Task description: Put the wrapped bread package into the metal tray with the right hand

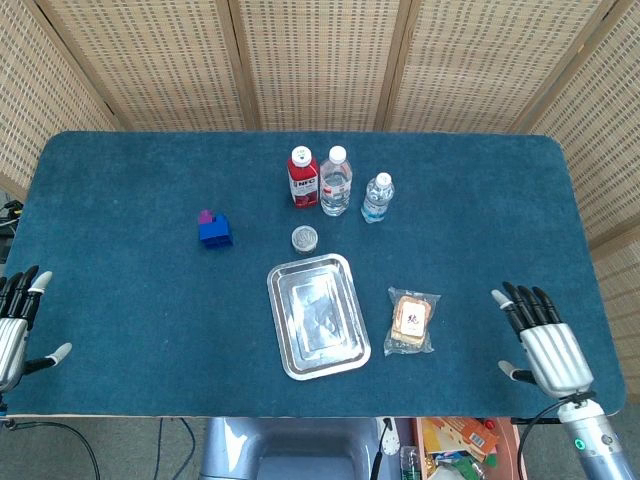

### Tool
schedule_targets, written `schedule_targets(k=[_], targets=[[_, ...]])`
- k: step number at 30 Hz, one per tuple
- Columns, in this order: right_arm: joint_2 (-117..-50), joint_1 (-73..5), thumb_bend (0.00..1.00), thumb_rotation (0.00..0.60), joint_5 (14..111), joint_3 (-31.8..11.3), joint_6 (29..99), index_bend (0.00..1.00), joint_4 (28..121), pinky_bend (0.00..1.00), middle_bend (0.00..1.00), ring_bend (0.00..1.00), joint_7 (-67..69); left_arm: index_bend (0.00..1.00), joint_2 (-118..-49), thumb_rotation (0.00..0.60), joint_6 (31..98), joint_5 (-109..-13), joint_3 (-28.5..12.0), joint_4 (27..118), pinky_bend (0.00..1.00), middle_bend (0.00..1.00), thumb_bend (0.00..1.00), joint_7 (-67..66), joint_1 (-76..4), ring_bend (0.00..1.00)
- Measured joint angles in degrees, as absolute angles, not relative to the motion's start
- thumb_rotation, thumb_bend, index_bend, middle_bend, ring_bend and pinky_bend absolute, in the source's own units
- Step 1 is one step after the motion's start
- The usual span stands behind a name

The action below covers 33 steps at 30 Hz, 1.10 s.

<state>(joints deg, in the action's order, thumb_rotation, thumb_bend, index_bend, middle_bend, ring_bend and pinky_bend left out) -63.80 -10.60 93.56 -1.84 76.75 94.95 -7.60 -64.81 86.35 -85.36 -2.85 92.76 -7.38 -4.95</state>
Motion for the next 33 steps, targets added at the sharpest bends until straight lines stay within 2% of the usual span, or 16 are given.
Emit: schedule_targets(k=[9,14,17,19,21,23,25,28,33], targets=[[-65.7,-24.7,0.00,0.600,95.6,-2.9,58.5,0.00,94.9,0.00,0.00,0.00,-4.6,0.00,-65.7,0.600,85.2,-83.5,-3.3,92.6,0.00,0.00,0.00,-9.2,-5.3,0.00],[-70.1,-29.4,0.00,0.600,89.2,-4.7,49.2,0.00,93.0,0.00,0.00,0.00,-8.6,0.00,-66.0,0.600,84.1,-82.1,-3.7,92.3,0.00,0.00,0.00,-9.6,-5.7,0.00],[-72.4,-30.7,0.00,0.600,83.8,-4.8,46.1,0.00,91.5,0.01,0.00,0.00,-12.4,0.00,-66.0,0.600,83.4,-81.1,-4.0,92.0,0.00,0.00,0.00,-9.3,-5.9,0.00],[-74.4,-31.8,0.00,0.600,80.4,-5.3,44.5,0.01,90.0,0.10,0.02,0.02,-14.8,0.00,-65.9,0.600,83.4,-81.0,-4.1,92.0,0.00,0.00,0.00,-9.0,-5.9,0.00],[-77.2,-32.9,0.00,0.600,77.5,-5.8,43.7,0.10,88.0,0.24,0.14,0.12,-17.4,0.00,-65.8,0.600,83.4,-80.8,-4.2,92.0,0.00,0.00,0.00,-8.7,-6.0,0.00],[-79.2,-33.7,0.04,0.600,76.5,-6.1,44.1,0.24,86.8,0.43,0.35,0.33,-19.6,0.00,-65.7,0.600,83.4,-80.7,-4.2,92.0,0.00,0.00,0.00,-8.5,-5.9,0.00],[-80.2,-33.9,0.11,0.600,76.5,-6.2,44.9,0.33,85.8,0.53,0.45,0.42,-20.1,0.00,-65.6,0.600,83.3,-80.7,-4.2,92.0,0.00,0.00,0.00,-8.4,-5.9,0.00],[-81.0,-34.1,0.17,0.600,77.6,-6.2,46.7,0.39,84.8,0.58,0.49,0.45,-19.3,0.00,-65.6,0.600,83.2,-80.7,-4.2,92.0,0.00,0.00,0.00,-8.2,-6.0,0.00],[-80.0,-35.0,0.18,0.600,81.6,-7.0,50.4,0.40,87.2,0.58,0.49,0.46,-17.2,0.00,-65.4,0.600,82.7,-80.3,-4.3,91.9,0.00,0.00,0.00,-7.7,-6.2,0.00]])
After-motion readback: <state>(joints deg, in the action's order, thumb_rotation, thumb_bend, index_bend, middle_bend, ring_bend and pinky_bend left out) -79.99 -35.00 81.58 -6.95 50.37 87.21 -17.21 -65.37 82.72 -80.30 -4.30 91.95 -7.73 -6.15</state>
